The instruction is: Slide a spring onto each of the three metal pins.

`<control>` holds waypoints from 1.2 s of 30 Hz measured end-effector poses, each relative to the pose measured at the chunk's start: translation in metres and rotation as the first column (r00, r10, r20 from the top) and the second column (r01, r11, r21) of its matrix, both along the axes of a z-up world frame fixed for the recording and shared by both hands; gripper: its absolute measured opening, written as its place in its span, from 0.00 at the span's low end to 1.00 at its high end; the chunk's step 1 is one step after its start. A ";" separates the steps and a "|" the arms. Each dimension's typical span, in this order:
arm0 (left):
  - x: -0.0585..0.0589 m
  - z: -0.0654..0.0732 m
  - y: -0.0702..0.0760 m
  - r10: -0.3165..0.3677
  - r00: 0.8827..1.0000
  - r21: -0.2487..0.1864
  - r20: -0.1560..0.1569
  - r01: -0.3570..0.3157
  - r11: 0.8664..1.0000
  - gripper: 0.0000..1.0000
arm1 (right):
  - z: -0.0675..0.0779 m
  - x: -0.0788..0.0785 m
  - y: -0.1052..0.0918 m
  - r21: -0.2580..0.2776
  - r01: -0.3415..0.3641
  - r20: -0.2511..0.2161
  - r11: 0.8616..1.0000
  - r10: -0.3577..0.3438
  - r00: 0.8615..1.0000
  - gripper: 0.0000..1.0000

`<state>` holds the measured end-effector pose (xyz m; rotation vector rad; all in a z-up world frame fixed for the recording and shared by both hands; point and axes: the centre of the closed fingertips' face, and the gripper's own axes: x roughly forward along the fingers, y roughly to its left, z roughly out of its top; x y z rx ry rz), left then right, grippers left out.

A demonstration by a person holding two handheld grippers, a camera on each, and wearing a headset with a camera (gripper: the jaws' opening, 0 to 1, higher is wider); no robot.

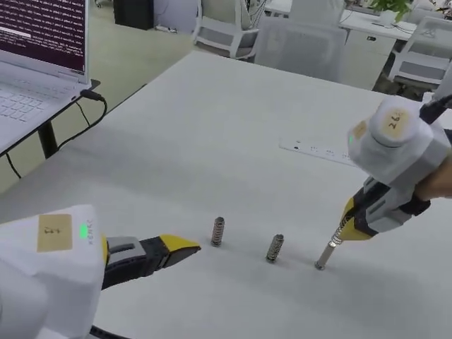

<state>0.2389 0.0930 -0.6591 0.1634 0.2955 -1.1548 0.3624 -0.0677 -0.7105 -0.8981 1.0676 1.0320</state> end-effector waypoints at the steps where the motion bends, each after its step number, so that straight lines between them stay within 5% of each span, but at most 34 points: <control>1: 0.000 0.000 0.000 0.000 1.000 0.000 -0.001 0.000 1.000 0.67 | -0.001 0.000 0.000 -0.001 0.000 -0.001 1.000 0.000 1.000 0.08; 36: -0.001 0.001 -0.001 -0.004 1.000 -0.017 -0.020 0.003 1.000 0.64 | -0.035 0.005 0.000 -0.011 0.022 -0.049 1.000 -0.023 0.999 0.08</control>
